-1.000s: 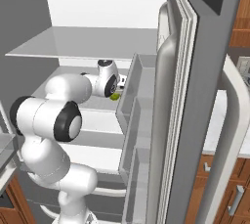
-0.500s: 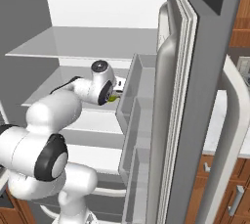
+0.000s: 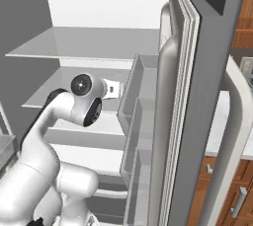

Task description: Retrieve the apple and pear from the fridge and place them into the bowl on the dining table.

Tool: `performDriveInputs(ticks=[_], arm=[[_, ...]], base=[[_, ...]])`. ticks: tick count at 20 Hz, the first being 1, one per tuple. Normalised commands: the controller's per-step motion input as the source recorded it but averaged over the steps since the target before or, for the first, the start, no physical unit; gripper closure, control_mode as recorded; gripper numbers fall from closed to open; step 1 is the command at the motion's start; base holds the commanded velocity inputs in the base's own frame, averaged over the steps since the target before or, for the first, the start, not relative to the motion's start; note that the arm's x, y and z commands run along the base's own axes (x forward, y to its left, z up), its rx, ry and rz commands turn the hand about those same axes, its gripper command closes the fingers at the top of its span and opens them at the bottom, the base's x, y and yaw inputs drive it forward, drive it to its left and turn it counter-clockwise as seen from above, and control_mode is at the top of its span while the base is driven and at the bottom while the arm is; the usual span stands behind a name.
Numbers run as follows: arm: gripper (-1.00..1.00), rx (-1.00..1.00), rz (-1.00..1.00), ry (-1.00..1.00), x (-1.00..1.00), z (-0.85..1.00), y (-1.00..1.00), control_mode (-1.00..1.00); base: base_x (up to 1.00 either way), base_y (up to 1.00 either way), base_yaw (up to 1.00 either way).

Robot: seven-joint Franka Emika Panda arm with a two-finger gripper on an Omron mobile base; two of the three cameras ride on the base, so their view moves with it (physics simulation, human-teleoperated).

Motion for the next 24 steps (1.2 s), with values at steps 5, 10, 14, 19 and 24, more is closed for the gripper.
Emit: performDriveInputs(ticks=[5,10,14,19,24], arm=[[1.0,-0.03,0.02,-0.12,-1.0,0.73,0.15,-1.0],[1.0,-0.05,0.06,0.01,-1.0,0.75,0.29,-1.0],[1.0,-0.05,0.05,0.12,-0.85,0.69,0.25,-1.0],[1.0,0.0,0.0,0.24,-0.58,0.55,0.0,-1.0],[1.0,0.0,-0.01,0.09,-0.35,0.3,0.0,-1.0]], base=[[0.0,0.0,0.0],[0.0,0.0,0.0],[0.0,0.0,0.0],[0.0,0.0,0.0],[0.0,0.0,0.0]])
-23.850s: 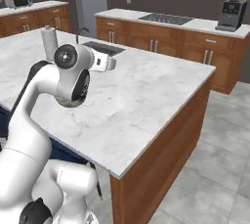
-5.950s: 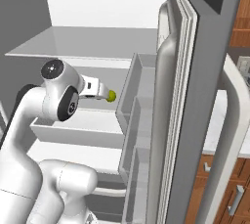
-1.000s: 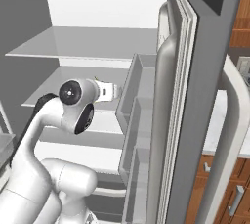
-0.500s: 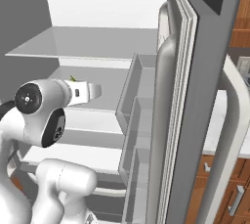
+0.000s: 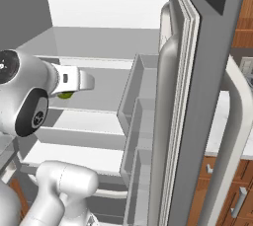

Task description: Retrieve the apple and pear from the fridge and place them into the bowl on the dining table.

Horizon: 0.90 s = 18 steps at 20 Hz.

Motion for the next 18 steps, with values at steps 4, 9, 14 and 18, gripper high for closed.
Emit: performDriveInputs(ticks=[4,9,14,18], arm=[[1.0,0.0,0.0,0.0,-0.22,0.01,0.0,-1.0],[1.0,0.0,0.0,0.0,0.0,0.0,0.0,1.0],[1.0,0.0,0.0,0.0,0.0,0.0,0.0,1.0],[1.0,0.0,0.0,0.0,0.0,0.0,0.0,1.0]], base=[[0.0,0.0,0.0],[0.0,0.0,0.0],[-0.69,-0.01,0.0],[-1.0,-0.01,0.0]])
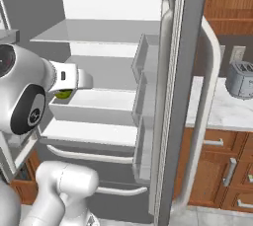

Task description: Retrieve the apple and pear from the fridge and place them into the bowl on the dining table.

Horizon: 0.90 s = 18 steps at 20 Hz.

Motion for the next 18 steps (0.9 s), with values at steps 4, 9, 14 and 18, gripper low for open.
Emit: performDriveInputs(ticks=[4,9,14,18], arm=[[1.0,0.0,0.0,0.0,0.0,0.0,0.0,1.0],[1.0,0.0,0.0,0.0,0.0,0.0,0.0,1.0],[1.0,0.0,0.0,0.0,0.0,0.0,0.0,1.0],[1.0,0.0,0.0,0.0,0.0,0.0,0.0,1.0]], base=[[-1.0,-0.11,-0.07],[-0.75,-0.26,-0.34],[-0.42,-0.25,-0.61],[-0.08,-0.07,-0.73]])
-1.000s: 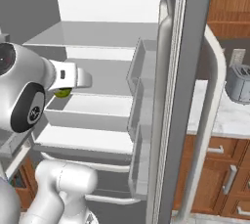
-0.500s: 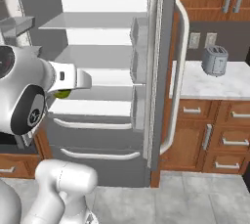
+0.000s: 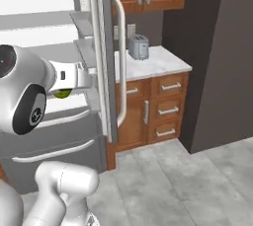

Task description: Retrieve the apple and pear from the fridge and place them into the bowl on the dining table.

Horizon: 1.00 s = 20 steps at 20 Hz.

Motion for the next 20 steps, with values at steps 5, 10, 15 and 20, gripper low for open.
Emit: performDriveInputs(ticks=[5,10,15,20], arm=[[1.0,0.0,0.0,0.0,0.0,0.0,0.0,1.0],[1.0,0.0,0.0,0.0,0.0,0.0,0.0,1.0],[1.0,0.0,0.0,0.0,0.0,0.0,0.0,1.0],[1.0,0.0,0.0,0.0,0.0,0.0,0.0,1.0]], base=[[-0.03,-0.18,-0.71],[0.0,-0.24,-0.68],[0.01,-0.28,-0.64],[0.41,-0.15,-0.57]])
